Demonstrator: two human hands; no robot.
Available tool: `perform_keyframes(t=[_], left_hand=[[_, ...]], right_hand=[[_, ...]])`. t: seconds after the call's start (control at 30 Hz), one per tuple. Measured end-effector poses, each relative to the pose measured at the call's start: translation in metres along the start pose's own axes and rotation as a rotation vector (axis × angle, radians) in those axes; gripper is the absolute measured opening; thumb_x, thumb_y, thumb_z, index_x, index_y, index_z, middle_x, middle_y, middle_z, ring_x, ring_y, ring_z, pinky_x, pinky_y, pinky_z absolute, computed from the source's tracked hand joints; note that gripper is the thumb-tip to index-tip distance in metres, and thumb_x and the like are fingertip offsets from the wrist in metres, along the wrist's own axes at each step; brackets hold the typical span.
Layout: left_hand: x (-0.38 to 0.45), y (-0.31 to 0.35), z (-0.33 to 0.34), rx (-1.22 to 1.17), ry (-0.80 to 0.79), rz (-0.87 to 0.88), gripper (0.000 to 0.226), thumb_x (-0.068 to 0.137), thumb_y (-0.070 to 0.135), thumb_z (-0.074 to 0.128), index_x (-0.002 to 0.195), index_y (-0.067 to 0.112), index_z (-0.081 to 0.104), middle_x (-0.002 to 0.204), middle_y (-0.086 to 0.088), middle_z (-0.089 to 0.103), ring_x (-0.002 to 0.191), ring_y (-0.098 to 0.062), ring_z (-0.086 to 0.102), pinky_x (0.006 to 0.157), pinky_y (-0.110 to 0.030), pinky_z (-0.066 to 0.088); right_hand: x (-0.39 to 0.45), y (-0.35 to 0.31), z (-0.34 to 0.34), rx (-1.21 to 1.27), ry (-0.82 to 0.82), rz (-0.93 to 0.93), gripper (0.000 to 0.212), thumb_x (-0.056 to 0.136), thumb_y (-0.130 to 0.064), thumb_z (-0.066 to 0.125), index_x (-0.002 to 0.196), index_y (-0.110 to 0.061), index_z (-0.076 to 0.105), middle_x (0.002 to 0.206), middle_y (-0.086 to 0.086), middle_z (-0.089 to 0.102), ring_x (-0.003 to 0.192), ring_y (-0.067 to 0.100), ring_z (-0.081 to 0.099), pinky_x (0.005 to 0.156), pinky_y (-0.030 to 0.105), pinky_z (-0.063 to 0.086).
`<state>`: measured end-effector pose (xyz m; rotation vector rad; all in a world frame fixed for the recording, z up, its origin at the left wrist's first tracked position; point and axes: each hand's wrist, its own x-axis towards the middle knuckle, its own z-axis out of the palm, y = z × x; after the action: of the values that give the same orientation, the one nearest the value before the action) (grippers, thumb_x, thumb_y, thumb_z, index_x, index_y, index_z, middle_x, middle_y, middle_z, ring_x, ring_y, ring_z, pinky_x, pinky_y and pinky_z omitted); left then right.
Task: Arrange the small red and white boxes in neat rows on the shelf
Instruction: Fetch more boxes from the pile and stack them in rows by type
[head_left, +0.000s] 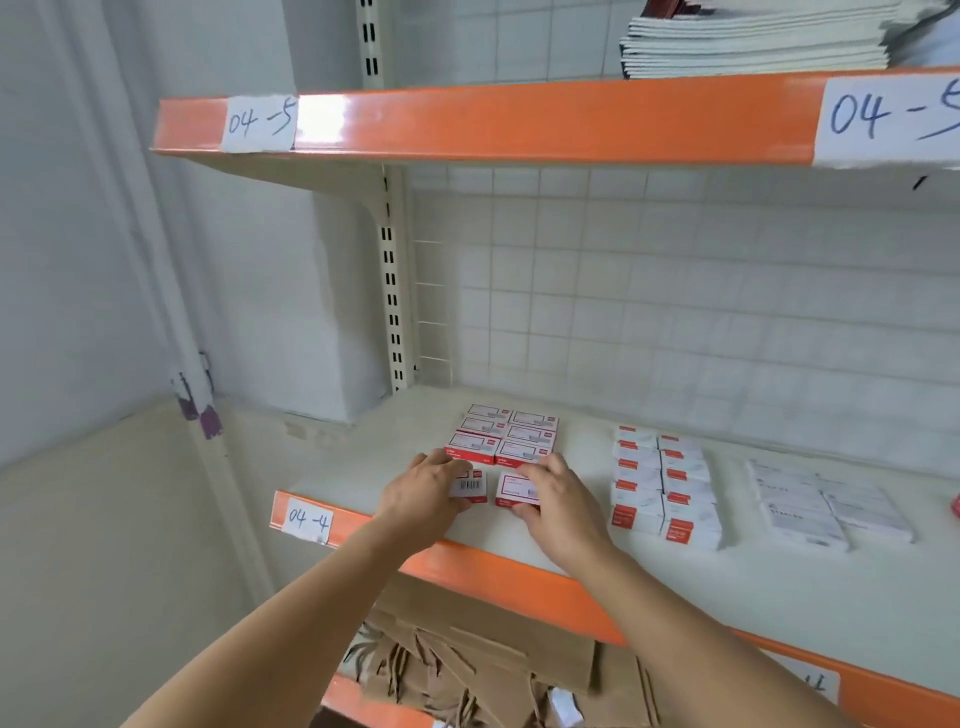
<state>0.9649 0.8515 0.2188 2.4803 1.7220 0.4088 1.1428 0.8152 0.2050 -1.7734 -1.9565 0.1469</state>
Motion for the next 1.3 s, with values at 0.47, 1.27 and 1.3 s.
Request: perform_keyframes(t=[0.47,1.27,1.3], left_hand=[[0.024,-0.02,0.003,-0.167,-0.032,0.146,0.033,0.085,0.034,0.066,0.114,0.024,0.057,0.117,0.004,0.061,0.103,-0.017,0.054,0.08,-0.029,0.044],[0.039,-0.048,0.004,-0.136,0.076,0.409,0.038,0.083,0.047,0.057,0.115,0.027,0.058,0.116,0.012,0.055,0.109,-0.01,0.046,0.083,-0.026,0.042],[0.038,-0.05,0.005,-0.126,0.068,0.419,0.04,0.082,0.046,0.057,0.117,0.028,0.058,0.118,0.013,0.055,0.11,-0.009,0.046,0.084,-0.026,0.042]], right_hand=[[0.002,0.003,0.005,-0.125,0.037,0.013,0.04,0.089,-0.028,0.05,0.128,-0.023,0.046,0.126,-0.005,0.042,0.114,0.014,0.041,0.083,0.026,0.043],[0.011,-0.021,0.018,-0.214,0.152,0.338,0.046,0.083,-0.022,0.054,0.127,-0.025,0.044,0.124,-0.006,0.044,0.116,0.016,0.041,0.084,0.026,0.04],[0.011,-0.022,0.018,-0.215,0.156,0.343,0.044,0.083,-0.023,0.054,0.126,-0.025,0.044,0.122,-0.006,0.044,0.114,0.016,0.043,0.082,0.025,0.04]])
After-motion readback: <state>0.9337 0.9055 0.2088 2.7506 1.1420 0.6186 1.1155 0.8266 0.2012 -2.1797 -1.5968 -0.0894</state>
